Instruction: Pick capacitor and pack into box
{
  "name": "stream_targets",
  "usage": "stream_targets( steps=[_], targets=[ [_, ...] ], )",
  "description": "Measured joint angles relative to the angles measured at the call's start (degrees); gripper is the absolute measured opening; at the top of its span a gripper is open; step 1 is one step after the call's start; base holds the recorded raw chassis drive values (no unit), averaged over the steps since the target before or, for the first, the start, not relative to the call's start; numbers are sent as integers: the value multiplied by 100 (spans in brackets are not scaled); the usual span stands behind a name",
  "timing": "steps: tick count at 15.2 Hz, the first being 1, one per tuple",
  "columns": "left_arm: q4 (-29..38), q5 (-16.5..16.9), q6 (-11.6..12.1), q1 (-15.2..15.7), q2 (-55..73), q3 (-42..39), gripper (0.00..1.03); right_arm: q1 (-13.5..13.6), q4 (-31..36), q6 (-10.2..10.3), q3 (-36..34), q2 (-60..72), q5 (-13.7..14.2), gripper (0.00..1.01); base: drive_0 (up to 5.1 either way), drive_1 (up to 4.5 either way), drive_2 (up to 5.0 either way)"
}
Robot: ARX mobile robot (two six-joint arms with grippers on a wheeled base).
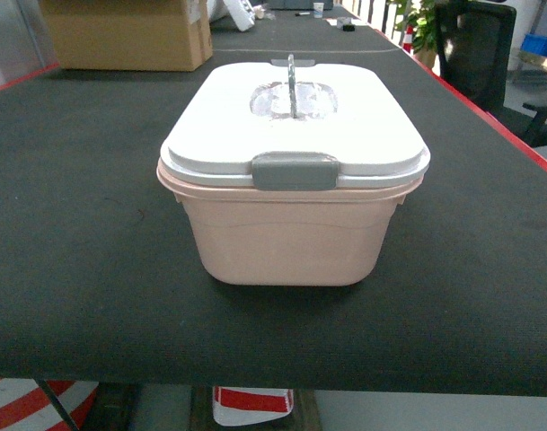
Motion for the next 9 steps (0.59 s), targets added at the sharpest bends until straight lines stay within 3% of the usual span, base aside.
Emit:
stream_targets(
  steps=[1, 4, 5, 7, 8, 9],
  targets=[
    [334, 4, -2, 247, -330, -636, 98, 0, 0, 0, 0, 0, -2, 98, 0, 0, 0],
    [348, 245, -155, 1060, -739, -2439, 98, 0, 0, 0, 0, 0, -2, 98, 0, 0, 0],
    [184, 304, -164, 1139, -520, -2732, 98, 0, 0, 0, 0, 0, -2, 98, 0, 0, 0],
    [656, 566, 9, 1193, 503, -3261, 95, 0, 0, 0, 0, 0, -2, 98, 0, 0, 0],
    [769, 1005, -9, 1287, 302, -3534, 81, 0, -2, 0, 0, 0, 0, 98, 0, 0, 0],
    [802, 1097, -9, 1397, -225, -3801, 69, 0, 0, 0, 0, 0, -2, 98, 0, 0, 0]
  ],
)
